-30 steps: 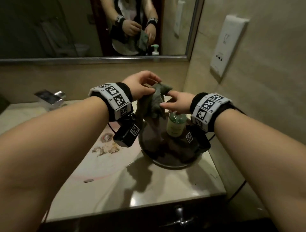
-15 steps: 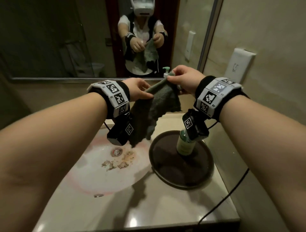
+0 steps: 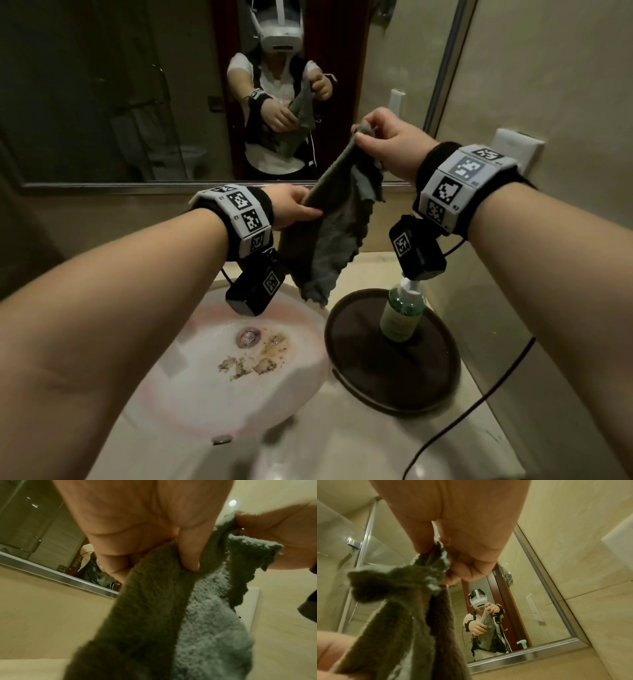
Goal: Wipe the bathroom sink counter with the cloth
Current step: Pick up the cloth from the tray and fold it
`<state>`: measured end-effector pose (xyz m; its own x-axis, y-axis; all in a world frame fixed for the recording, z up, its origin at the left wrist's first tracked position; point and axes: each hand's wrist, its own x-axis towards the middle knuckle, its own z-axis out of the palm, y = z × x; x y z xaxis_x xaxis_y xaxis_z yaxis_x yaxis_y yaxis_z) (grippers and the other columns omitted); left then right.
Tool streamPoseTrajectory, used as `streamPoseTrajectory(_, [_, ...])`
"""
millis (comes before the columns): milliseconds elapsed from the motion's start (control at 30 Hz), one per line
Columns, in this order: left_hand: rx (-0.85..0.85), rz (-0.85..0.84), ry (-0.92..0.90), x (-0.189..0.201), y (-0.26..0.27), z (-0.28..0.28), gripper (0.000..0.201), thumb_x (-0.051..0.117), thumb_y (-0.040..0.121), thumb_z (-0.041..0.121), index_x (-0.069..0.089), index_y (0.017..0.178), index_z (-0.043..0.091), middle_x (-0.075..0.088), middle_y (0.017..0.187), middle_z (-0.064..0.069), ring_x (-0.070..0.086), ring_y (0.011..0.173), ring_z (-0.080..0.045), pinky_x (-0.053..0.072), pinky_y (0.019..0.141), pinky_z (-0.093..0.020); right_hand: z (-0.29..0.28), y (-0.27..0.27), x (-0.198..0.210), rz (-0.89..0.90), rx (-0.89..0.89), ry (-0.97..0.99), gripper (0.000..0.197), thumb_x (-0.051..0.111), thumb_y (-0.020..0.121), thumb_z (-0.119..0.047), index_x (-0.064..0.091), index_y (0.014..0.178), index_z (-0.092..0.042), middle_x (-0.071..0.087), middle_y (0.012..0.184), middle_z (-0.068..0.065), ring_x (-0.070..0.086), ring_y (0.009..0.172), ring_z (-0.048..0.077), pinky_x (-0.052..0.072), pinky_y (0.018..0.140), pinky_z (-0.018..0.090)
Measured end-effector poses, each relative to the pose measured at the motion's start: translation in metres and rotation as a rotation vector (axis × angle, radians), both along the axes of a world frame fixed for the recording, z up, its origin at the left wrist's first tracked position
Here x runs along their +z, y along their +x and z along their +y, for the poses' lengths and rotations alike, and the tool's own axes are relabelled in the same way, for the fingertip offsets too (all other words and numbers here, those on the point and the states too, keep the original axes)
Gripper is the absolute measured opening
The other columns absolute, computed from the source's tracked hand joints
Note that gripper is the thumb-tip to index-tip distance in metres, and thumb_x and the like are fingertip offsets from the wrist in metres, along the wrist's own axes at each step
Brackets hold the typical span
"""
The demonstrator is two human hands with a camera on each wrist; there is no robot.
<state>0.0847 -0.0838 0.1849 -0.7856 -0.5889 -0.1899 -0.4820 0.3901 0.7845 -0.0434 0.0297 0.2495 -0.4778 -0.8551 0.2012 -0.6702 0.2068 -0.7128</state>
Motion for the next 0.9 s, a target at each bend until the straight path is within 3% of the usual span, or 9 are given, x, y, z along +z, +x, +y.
streamPoseTrajectory(100, [-0.008, 0.034, 0.056, 0.000, 0.005, -0.006, 0.032, 0.049, 0.096, 0.007, 0.055, 0.127, 0.012, 0.060, 0.108, -0.009, 0.062, 0.103, -0.026, 0.049, 0.092, -0.036, -0.004, 0.000, 0.001, 0.003, -0.033, 0.024, 0.008, 0.046, 0.097, -0.029, 0.045, 0.105, -0.026, 0.057, 0.111, 0.004, 0.056, 0.103, 0.020, 0.048, 0.097, 0.038])
streamPoseTrajectory(233, [-0.106, -0.012, 0.029, 0.007, 0.013, -0.017, 0.045, 0.043, 0.094, -0.007, 0.052, 0.132, 0.015, 0.058, 0.128, -0.016, 0.054, 0.121, -0.031, 0.040, 0.108, -0.048, -0.005, 0.001, -0.002, 0.073, -0.078, 0.082, 0.012, 0.045, 0.098, -0.032, 0.039, 0.106, -0.026, 0.050, 0.086, -0.009, 0.051, 0.077, 0.006, 0.046, 0.066, 0.019])
streamPoseTrajectory(367, [-0.177, -0.015, 0.050, 0.018, 0.018, -0.021, 0.066, 0.034, 0.087, -0.023, 0.050, 0.133, 0.023, 0.058, 0.125, -0.012, 0.055, 0.115, -0.026, 0.041, 0.106, -0.045, -0.006, 0.000, -0.008, -0.026, -0.105, 0.085, 0.014, 0.053, 0.093, -0.035, 0.044, 0.097, -0.025, 0.056, 0.110, 0.003, 0.059, 0.108, 0.023, 0.053, 0.093, 0.041])
streamPoseTrajectory(433, [-0.159, -0.008, 0.069, 0.024, 0.020, -0.025, 0.068, 0.030, 0.086, -0.024, 0.052, 0.123, 0.028, 0.062, 0.113, -0.010, 0.063, 0.094, -0.024, 0.050, 0.093, -0.042, -0.007, 0.001, -0.011, -0.067, -0.136, 0.071, 0.017, 0.058, 0.090, -0.035, 0.046, 0.097, -0.026, 0.057, 0.111, 0.005, 0.060, 0.111, 0.027, 0.053, 0.094, 0.045])
streamPoseTrajectory(500, [-0.126, -0.010, 0.092, 0.029, 0.020, -0.031, 0.061, 0.028, 0.086, -0.022, 0.058, 0.113, 0.024, 0.066, 0.091, -0.009, 0.066, 0.069, -0.018, 0.056, 0.072, -0.033, -0.009, 0.001, -0.016, -0.102, -0.147, 0.095, 0.026, 0.060, 0.089, -0.036, 0.049, 0.110, -0.026, 0.059, 0.113, 0.006, 0.061, 0.110, 0.027, 0.053, 0.094, 0.046])
streamPoseTrajectory(633, [-0.172, -0.020, 0.108, 0.035, 0.020, -0.036, 0.051, 0.029, 0.087, -0.017, 0.065, 0.083, 0.018, 0.070, 0.068, -0.004, 0.067, 0.063, -0.018, 0.057, 0.066, -0.029, -0.010, 0.008, -0.030, -0.198, -0.104, 0.214, 0.047, 0.052, 0.091, -0.045, 0.044, 0.134, -0.028, 0.054, 0.118, -0.001, 0.057, 0.108, 0.020, 0.055, 0.084, 0.035])
streamPoseTrajectory(733, [-0.218, -0.033, 0.116, 0.039, 0.020, -0.031, 0.042, 0.036, 0.090, -0.011, 0.065, 0.082, 0.018, 0.064, 0.083, -0.009, 0.062, 0.077, -0.023, 0.051, 0.082, -0.033, -0.008, 0.011, -0.039, -0.256, -0.055, 0.292, 0.037, 0.049, 0.090, -0.049, 0.054, 0.120, -0.028, 0.058, 0.114, 0.000, 0.057, 0.113, 0.023, 0.049, 0.099, 0.043])
streamPoseTrajectory(867, [-0.219, -0.076, 0.017, 0.042, 0.020, -0.027, 0.025, 0.048, 0.092, -0.001, 0.067, 0.093, 0.015, 0.065, 0.079, -0.003, 0.061, 0.073, -0.017, 0.056, 0.060, -0.020, -0.001, 0.011, -0.042, -0.195, -0.019, 0.361, 0.014, 0.055, 0.089, -0.042, 0.062, 0.093, -0.031, 0.064, 0.100, -0.002, 0.060, 0.102, 0.017, 0.048, 0.099, 0.037])
streamPoseTrajectory(900, [-0.214, -0.117, -0.062, 0.041, 0.020, -0.026, 0.021, 0.052, 0.092, 0.004, 0.067, 0.101, 0.016, 0.064, 0.079, -0.001, 0.060, 0.072, -0.014, 0.055, 0.062, -0.021, 0.001, 0.011, -0.041, -0.162, -0.030, 0.364, 0.013, 0.055, 0.090, -0.040, 0.062, 0.088, -0.029, 0.064, 0.094, -0.003, 0.061, 0.096, 0.015, 0.049, 0.096, 0.034])
